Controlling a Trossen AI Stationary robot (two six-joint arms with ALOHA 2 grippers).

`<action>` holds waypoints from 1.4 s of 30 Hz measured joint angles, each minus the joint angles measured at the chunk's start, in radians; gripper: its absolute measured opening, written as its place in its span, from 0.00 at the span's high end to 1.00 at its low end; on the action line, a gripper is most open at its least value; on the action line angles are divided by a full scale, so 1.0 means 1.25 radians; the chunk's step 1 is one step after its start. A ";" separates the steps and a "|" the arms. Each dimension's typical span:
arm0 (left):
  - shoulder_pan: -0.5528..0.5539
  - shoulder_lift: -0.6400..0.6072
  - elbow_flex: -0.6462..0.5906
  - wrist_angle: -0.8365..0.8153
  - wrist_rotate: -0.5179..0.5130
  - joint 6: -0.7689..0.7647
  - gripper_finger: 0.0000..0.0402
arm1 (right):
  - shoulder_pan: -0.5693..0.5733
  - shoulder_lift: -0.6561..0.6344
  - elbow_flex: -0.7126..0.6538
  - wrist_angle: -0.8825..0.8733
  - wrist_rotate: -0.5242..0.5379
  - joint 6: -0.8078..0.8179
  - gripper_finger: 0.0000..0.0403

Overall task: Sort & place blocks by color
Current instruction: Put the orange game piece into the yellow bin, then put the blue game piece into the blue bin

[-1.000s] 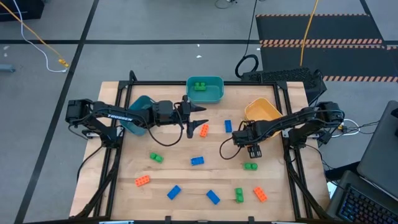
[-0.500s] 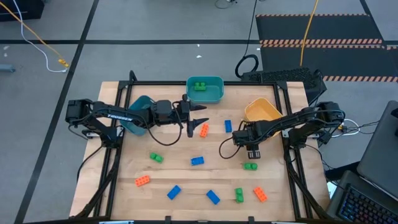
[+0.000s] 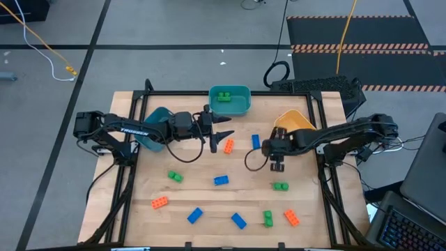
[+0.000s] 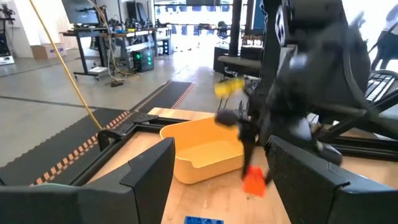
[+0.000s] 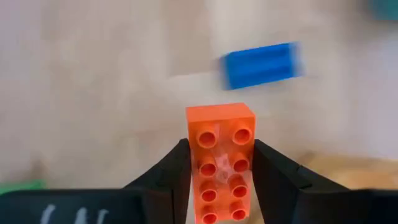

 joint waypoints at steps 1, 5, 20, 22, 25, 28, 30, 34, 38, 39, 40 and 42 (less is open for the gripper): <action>0.000 0.000 0.000 0.000 0.000 0.000 0.36 | -0.013 -0.015 0.002 -0.013 0.030 0.012 0.69; 0.000 0.000 0.000 -0.004 0.000 0.000 0.36 | -0.078 -0.069 0.002 -0.106 0.108 0.079 0.69; -0.005 0.000 0.000 -0.043 0.000 0.016 0.36 | -0.211 -0.114 0.001 -0.266 0.105 0.216 0.69; -0.005 0.001 0.000 -0.045 0.000 0.017 0.36 | -0.221 -0.114 0.001 -0.277 0.105 0.222 0.68; -0.007 0.001 0.000 -0.047 0.000 0.003 0.36 | -0.234 -0.114 0.001 -0.278 0.105 0.232 0.65; -0.015 0.001 0.000 -0.048 0.000 0.000 0.36 | -0.244 -0.114 0.001 -0.278 0.104 0.255 0.62; -0.021 0.001 0.000 -0.048 0.000 0.000 0.36 | -0.245 -0.114 0.001 -0.278 0.103 0.261 0.60; -0.030 0.001 0.000 -0.048 0.000 0.000 0.36 | -0.245 -0.114 0.001 -0.269 0.080 0.288 0.54; -0.037 0.001 0.000 -0.043 0.000 0.000 0.36 | -0.245 -0.114 0.001 -0.275 0.080 0.309 0.44; -0.038 0.001 0.000 -0.040 0.000 0.000 0.36 | -0.245 -0.114 0.001 -0.275 0.080 0.313 0.41; -0.038 0.001 0.000 -0.036 0.000 0.000 0.36 | -0.245 -0.114 0.001 -0.275 0.080 0.315 0.38; -0.037 0.001 0.000 -0.034 0.000 0.000 0.36 | -0.245 -0.114 0.001 -0.275 0.080 0.313 0.33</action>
